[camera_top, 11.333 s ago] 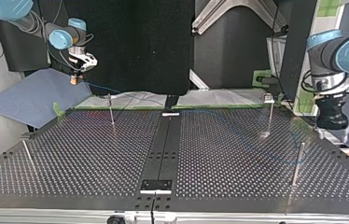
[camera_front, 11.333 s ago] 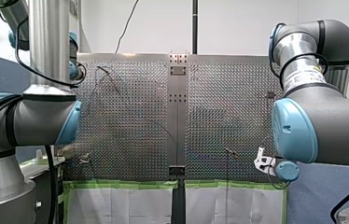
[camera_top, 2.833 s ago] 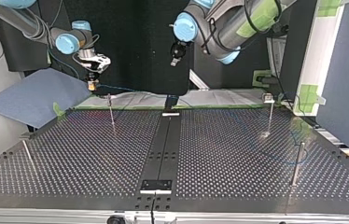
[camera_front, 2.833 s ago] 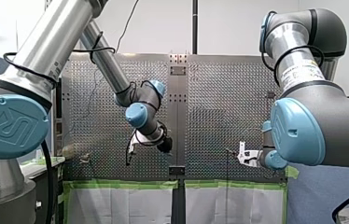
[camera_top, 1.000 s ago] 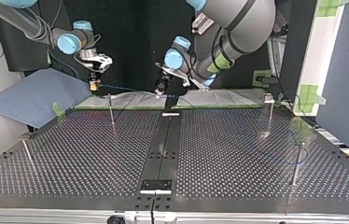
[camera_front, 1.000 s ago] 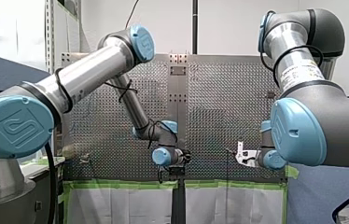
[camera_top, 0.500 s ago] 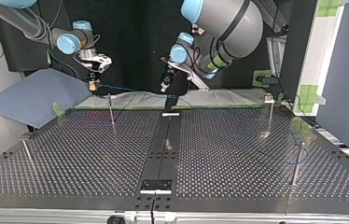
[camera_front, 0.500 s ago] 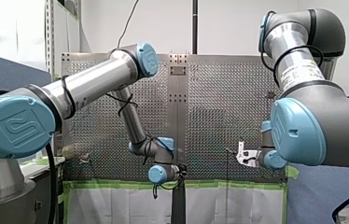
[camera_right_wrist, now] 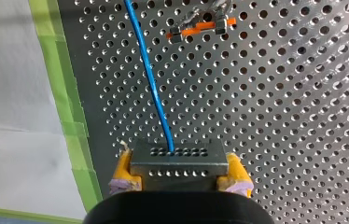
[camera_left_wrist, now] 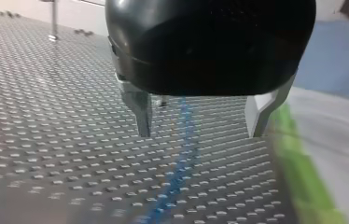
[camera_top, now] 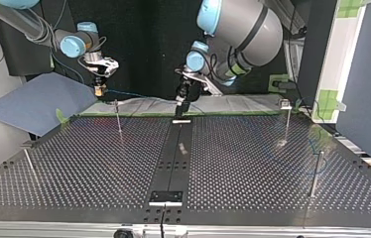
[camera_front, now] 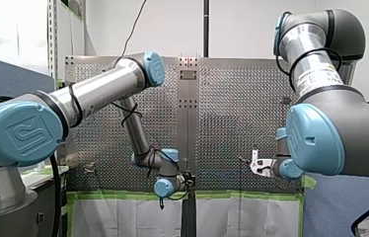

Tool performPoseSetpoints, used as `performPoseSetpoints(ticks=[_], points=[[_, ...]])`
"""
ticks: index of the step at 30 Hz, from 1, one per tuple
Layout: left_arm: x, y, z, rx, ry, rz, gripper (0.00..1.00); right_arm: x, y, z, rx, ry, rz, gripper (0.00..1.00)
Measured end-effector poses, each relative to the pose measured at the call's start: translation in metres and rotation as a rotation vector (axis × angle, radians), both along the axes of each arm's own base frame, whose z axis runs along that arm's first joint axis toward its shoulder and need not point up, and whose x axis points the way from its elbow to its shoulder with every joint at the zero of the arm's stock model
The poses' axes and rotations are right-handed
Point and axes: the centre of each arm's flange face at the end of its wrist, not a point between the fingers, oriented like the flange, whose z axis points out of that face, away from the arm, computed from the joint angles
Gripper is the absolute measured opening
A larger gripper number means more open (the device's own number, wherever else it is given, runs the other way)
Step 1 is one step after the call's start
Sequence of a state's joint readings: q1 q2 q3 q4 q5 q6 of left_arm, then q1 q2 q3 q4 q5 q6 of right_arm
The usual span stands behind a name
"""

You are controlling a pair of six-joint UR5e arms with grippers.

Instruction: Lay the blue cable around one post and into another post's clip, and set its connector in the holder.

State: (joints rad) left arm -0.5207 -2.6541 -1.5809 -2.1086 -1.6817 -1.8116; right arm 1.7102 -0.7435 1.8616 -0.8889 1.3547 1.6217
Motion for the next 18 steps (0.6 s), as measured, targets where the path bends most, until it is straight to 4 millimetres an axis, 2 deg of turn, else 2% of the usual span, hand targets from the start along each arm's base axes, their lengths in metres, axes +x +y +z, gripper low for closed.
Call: performPoseSetpoints(ticks=[5,7,12,18], points=[[0.014,-0.005,0.031,-0.041,-0.076,0.009,1.00,0.000,0.000,0.000,0.001,0.001,0.000,0.00],[0.017,-0.005,0.036,-0.046,-0.092,0.012,1.00,0.000,0.000,0.000,0.001,0.002,-0.001,0.00],[0.017,-0.003,0.037,-0.015,-0.094,0.017,1.00,0.000,0.000,0.000,0.000,0.001,-0.003,0.00],[0.010,0.004,0.029,0.055,-0.065,0.018,1.00,-0.001,-0.001,0.000,-0.001,0.001,-0.006,0.00]])
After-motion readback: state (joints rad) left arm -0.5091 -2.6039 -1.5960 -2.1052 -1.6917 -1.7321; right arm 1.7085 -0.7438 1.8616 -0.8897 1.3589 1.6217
